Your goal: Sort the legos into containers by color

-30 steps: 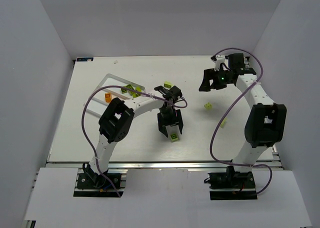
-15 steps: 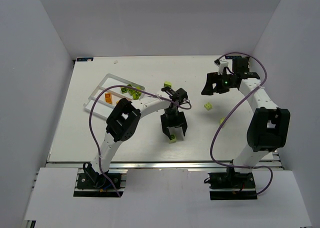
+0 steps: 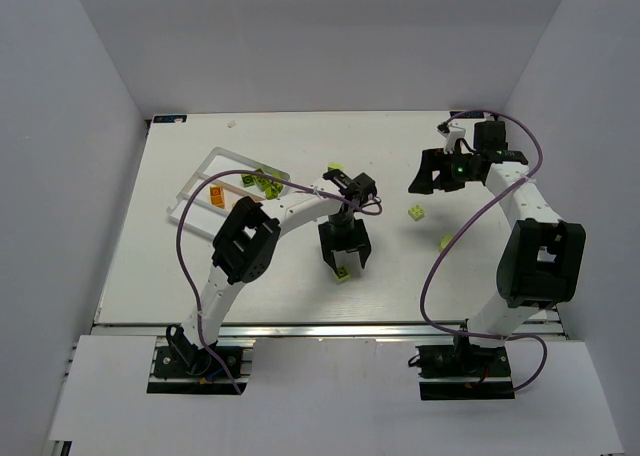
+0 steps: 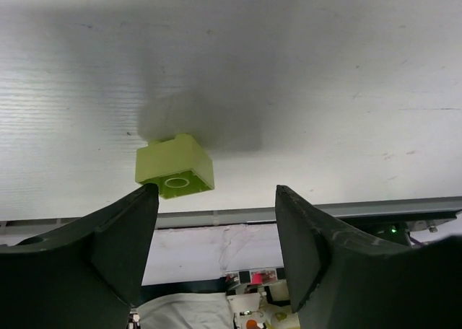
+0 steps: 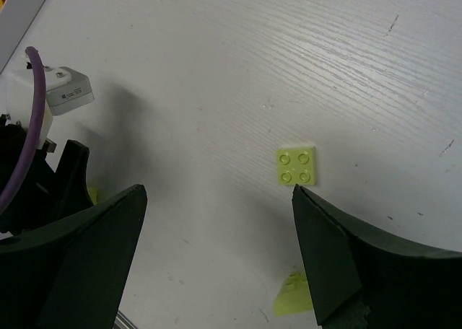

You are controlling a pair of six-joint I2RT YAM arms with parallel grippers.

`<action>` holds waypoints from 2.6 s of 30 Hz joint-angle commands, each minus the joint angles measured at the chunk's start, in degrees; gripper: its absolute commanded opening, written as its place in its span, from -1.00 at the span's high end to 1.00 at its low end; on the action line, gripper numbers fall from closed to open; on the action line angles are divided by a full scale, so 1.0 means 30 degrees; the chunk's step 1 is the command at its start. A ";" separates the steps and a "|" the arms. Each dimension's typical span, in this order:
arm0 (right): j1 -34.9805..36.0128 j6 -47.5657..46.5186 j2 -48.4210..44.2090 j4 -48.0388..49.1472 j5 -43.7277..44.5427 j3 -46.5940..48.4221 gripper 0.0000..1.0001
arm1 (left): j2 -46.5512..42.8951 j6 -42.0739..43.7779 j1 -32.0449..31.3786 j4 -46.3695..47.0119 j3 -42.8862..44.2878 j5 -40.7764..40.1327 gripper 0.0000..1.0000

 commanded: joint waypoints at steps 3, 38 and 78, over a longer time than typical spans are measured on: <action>-0.0065 -0.0082 -0.0774 0.0423 -0.0679 -0.0039 -0.73 | -0.1612 -0.0130 -0.0280 -0.0588 0.0969 -0.1327 -0.51; -0.0299 -0.0111 -0.0334 0.0159 -0.0503 0.0312 -0.72 | 0.0085 0.1890 -0.0280 -0.0472 -0.0701 -0.0567 -0.52; 0.1341 -0.5853 -0.1740 -0.2184 -0.2232 -0.2207 0.62 | -0.7824 0.4321 0.9235 -0.0648 -0.5475 -0.6894 0.51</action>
